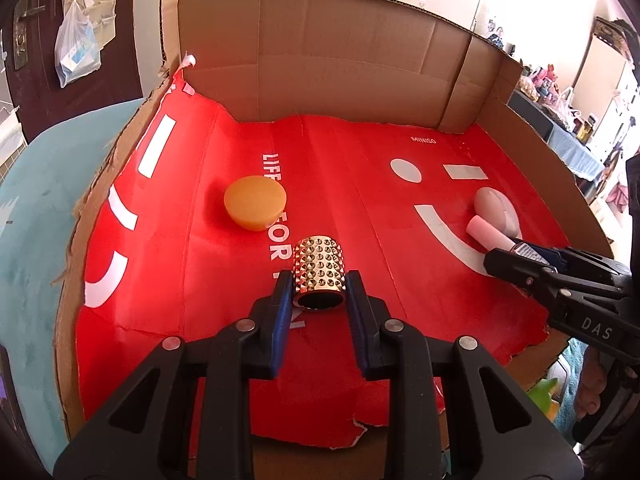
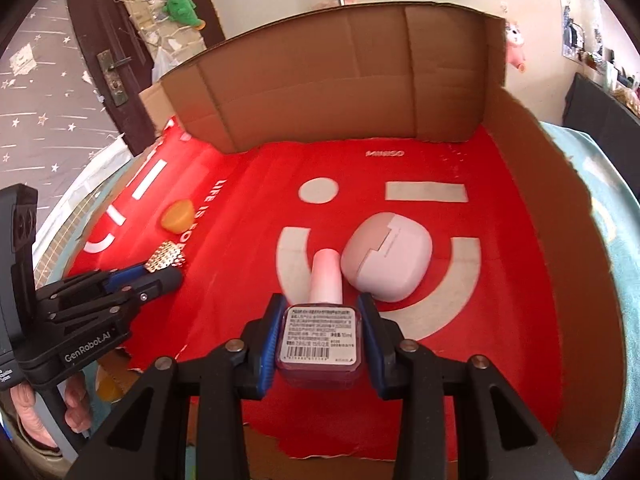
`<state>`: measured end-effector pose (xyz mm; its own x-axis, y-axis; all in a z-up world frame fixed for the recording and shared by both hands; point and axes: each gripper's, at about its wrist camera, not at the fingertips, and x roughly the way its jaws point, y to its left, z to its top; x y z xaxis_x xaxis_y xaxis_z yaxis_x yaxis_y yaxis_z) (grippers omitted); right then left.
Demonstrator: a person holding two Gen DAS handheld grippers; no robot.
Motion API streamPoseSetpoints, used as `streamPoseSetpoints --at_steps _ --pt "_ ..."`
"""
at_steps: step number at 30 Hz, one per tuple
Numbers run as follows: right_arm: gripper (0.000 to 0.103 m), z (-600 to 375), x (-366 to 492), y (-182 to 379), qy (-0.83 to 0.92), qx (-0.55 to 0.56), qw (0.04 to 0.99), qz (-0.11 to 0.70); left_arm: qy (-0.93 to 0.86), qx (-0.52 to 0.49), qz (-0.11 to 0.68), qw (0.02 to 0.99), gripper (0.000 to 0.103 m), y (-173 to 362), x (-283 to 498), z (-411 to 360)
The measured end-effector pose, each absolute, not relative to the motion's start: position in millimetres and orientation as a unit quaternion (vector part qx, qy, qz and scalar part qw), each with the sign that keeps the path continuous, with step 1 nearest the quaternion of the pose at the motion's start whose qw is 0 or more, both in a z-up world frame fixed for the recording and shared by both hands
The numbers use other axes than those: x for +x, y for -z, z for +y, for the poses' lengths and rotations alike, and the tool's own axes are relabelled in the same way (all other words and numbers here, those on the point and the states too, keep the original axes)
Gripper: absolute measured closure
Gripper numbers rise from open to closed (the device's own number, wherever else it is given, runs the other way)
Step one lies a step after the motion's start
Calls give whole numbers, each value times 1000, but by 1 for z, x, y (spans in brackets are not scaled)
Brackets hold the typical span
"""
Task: Organize rigid objects
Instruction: 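Carry the gold cylinder and nail polish bottle into the red box, then lower and open both grippers to release the cylinder and nail polish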
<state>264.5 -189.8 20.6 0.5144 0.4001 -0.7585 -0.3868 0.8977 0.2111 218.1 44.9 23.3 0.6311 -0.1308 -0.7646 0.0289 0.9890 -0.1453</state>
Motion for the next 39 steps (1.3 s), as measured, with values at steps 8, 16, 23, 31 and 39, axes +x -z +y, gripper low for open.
streamPoseSetpoints --at_steps 8,16,23,31,39 --pt "65 -200 272 -18 -199 10 877 437 38 -64 426 902 79 -24 224 46" --pt "64 -198 272 -17 -198 4 877 438 37 -63 426 902 79 -23 224 46" --pt "64 -197 272 -17 -197 0 877 439 38 -64 426 902 79 -24 224 46" --pt "64 -196 272 -18 -197 -3 877 439 37 -62 425 902 78 -23 225 46" --pt "64 -193 272 -17 -194 -11 878 438 38 -63 425 902 78 -23 224 45"
